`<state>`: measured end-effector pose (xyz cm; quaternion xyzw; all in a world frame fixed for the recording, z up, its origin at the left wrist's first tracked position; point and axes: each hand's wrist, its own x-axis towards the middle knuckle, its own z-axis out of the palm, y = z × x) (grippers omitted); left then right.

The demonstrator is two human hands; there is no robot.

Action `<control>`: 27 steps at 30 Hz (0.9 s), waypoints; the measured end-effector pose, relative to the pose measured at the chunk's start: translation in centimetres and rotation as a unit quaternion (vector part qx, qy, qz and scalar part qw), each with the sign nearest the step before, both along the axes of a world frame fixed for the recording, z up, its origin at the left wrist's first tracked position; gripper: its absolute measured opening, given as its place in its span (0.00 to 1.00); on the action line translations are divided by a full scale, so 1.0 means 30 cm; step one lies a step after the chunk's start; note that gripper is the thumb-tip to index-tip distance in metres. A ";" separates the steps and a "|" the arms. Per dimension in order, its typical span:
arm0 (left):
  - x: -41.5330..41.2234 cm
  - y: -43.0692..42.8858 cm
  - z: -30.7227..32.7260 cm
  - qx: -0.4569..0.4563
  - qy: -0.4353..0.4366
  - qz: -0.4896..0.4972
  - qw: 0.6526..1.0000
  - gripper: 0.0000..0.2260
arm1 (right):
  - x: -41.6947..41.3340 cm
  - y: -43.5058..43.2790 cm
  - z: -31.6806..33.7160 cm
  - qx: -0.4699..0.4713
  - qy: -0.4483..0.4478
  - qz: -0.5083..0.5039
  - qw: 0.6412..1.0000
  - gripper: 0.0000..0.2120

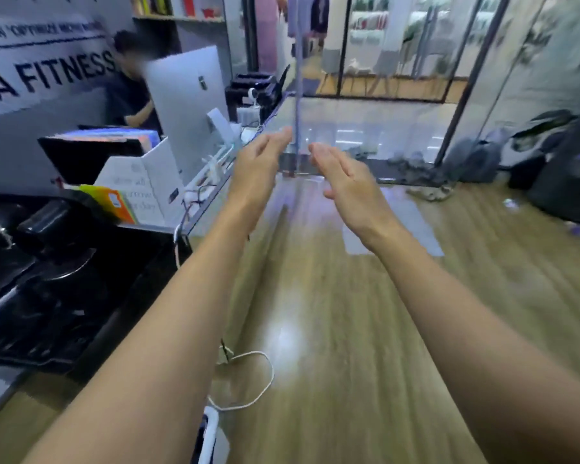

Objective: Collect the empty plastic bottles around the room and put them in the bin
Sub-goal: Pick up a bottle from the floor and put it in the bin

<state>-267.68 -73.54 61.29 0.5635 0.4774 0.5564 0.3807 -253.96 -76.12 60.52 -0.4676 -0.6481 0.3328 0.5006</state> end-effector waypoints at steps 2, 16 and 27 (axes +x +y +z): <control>0.155 0.033 0.051 0.014 -0.007 -0.035 0.999 0.19 | 0.151 -0.012 0.058 0.024 0.006 -0.036 0.999 0.11; 1.334 0.134 0.144 0.033 -0.044 -0.235 0.970 0.14 | 1.278 -0.102 0.158 0.082 0.009 -0.266 0.960 0.19; 2.031 0.449 0.047 0.004 -0.048 -0.348 0.936 0.06 | 1.915 0.142 0.069 0.054 0.016 -0.365 0.929 0.19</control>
